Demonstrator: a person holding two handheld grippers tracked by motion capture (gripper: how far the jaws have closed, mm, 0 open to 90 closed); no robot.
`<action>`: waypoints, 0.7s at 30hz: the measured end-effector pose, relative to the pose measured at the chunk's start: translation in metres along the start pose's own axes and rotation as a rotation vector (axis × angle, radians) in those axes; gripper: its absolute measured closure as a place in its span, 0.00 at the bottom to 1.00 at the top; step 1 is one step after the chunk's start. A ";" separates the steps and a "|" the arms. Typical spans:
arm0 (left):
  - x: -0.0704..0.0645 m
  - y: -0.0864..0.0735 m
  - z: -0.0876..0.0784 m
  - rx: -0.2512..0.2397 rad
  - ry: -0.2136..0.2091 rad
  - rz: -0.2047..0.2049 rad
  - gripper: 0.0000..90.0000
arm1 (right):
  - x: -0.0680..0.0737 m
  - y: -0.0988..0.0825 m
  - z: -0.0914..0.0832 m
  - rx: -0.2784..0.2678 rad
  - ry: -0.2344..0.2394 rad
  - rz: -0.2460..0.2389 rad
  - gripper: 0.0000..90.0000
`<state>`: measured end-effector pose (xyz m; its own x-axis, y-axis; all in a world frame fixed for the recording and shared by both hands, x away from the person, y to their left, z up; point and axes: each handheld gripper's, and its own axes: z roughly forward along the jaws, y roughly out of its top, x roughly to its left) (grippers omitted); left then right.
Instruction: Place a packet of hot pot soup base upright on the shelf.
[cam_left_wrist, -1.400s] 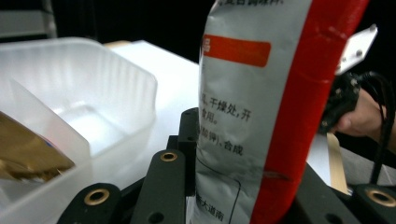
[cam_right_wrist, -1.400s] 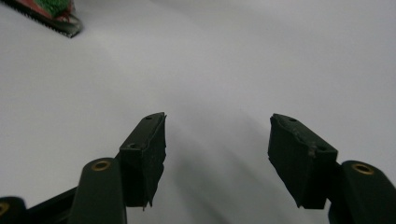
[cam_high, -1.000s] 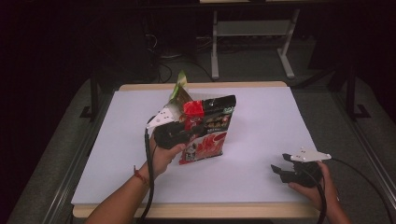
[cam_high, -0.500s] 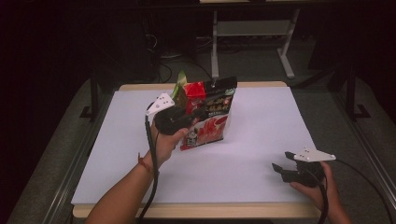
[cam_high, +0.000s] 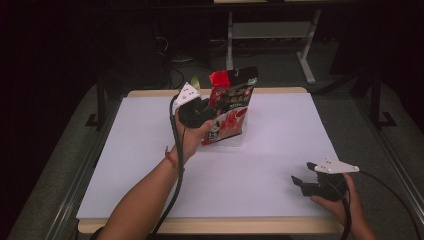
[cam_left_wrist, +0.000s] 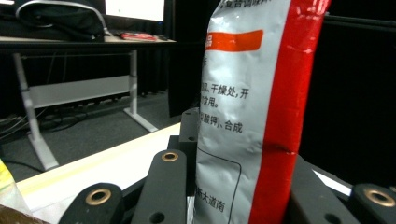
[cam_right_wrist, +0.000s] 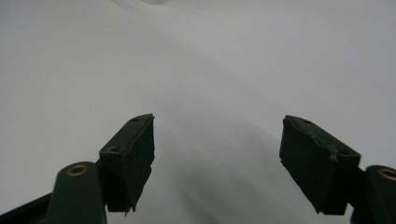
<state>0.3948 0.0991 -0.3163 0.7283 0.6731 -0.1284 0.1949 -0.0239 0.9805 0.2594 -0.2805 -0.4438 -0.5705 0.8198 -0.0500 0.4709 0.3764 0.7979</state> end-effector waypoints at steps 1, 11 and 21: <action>0.001 0.000 0.004 0.001 0.015 0.008 0.83 | 0.000 0.000 0.000 0.000 -0.001 0.000 0.28; 0.011 -0.005 0.033 -0.016 0.107 -0.036 0.83 | -0.001 -0.001 -0.001 -0.004 -0.003 0.004 0.26; 0.018 -0.026 0.056 -0.052 0.191 -0.105 0.83 | 0.000 -0.001 -0.001 0.002 -0.005 0.007 0.26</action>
<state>0.4396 0.0705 -0.3525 0.5672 0.7979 -0.2041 0.2255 0.0879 0.9703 0.2589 -0.2813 -0.4441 -0.5639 0.8245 -0.0476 0.4758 0.3715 0.7973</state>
